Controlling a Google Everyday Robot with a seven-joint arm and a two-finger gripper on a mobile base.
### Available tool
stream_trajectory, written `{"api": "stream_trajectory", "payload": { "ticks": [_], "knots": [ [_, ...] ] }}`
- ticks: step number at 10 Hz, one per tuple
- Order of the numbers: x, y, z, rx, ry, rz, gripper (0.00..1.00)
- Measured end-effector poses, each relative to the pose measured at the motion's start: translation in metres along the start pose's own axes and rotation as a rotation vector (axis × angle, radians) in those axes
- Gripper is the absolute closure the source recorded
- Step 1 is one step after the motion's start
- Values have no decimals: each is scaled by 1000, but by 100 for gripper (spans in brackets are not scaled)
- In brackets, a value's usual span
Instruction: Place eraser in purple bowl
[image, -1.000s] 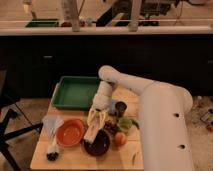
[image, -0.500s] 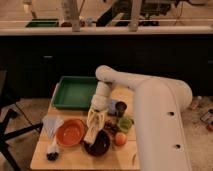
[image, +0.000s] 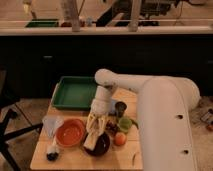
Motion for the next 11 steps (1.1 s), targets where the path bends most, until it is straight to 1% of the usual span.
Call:
{"api": "stream_trajectory", "payload": {
  "ticks": [3, 7, 8, 10, 11],
  "knots": [
    [4, 6, 3, 14, -5, 10, 100],
    [12, 6, 1, 33, -18, 15, 100],
    [14, 6, 1, 36, -20, 19, 97],
    [16, 6, 1, 42, -25, 31, 76],
    [17, 6, 1, 45, -26, 33, 68]
  ]
}}
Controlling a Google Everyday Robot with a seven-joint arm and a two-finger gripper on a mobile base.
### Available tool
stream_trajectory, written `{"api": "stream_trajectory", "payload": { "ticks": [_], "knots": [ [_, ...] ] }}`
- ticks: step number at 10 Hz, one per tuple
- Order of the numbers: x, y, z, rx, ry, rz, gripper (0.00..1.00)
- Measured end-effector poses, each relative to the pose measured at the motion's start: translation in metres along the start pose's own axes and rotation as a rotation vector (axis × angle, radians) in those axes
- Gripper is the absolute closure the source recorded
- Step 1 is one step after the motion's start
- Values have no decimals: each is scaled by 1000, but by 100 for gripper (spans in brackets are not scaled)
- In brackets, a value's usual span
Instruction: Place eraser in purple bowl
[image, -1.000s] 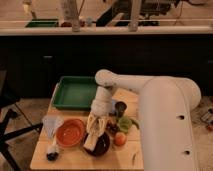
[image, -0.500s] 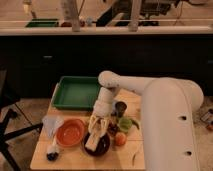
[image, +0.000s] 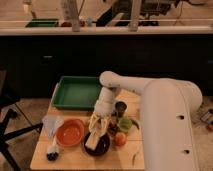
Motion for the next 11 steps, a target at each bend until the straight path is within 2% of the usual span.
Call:
{"api": "stream_trajectory", "payload": {
  "ticks": [4, 5, 11],
  "knots": [
    [-3, 5, -1, 15, -8, 5, 26],
    [-4, 7, -2, 20, -9, 5, 21],
    [-12, 18, -5, 37, -2, -5, 20]
  ]
}}
